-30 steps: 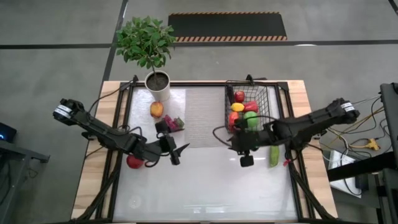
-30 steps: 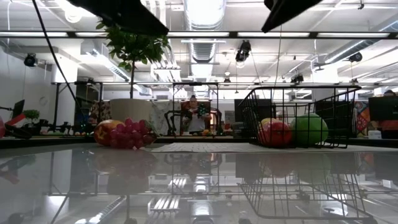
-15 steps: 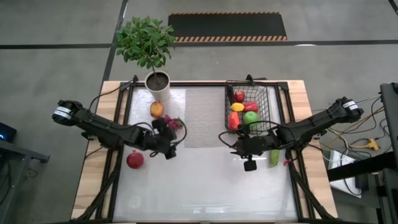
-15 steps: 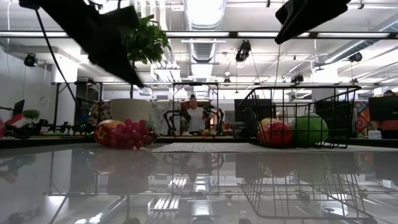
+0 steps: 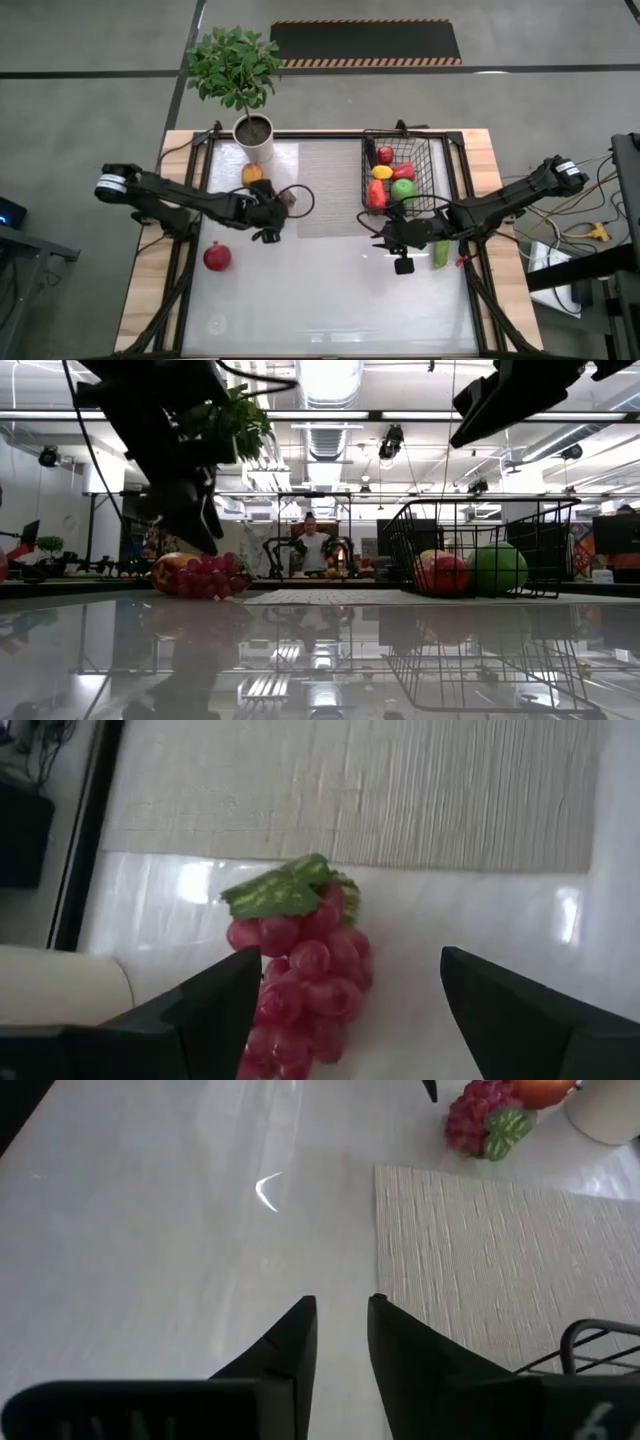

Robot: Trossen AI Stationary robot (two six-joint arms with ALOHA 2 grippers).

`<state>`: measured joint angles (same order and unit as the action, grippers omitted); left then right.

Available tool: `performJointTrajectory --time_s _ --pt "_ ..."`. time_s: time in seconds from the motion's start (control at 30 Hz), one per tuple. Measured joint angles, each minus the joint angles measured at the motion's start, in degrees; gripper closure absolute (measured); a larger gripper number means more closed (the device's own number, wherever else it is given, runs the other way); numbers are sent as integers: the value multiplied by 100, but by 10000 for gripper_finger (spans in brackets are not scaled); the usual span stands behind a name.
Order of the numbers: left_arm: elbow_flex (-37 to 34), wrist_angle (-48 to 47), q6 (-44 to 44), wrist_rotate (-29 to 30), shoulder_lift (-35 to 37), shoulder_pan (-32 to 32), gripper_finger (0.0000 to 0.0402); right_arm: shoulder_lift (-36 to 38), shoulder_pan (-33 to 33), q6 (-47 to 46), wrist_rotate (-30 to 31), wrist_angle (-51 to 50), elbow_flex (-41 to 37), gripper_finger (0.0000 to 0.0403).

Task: Build produce basket
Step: Put the purple grapes into the wire basket

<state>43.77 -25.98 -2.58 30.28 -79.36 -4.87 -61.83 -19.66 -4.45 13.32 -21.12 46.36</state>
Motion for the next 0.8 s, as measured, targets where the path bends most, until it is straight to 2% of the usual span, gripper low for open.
performJointTrajectory --time_s 0.57,0.67,0.8 --pt "22 343 156 -9 -657 507 114 -6 2 -75 0 266 -165 335" --pt "20 352 154 -9 -758 530 128 -6 2 -94 0 273 -165 335" --pt "24 374 150 -9 -829 530 169 -10 2 -104 2 278 -167 335"
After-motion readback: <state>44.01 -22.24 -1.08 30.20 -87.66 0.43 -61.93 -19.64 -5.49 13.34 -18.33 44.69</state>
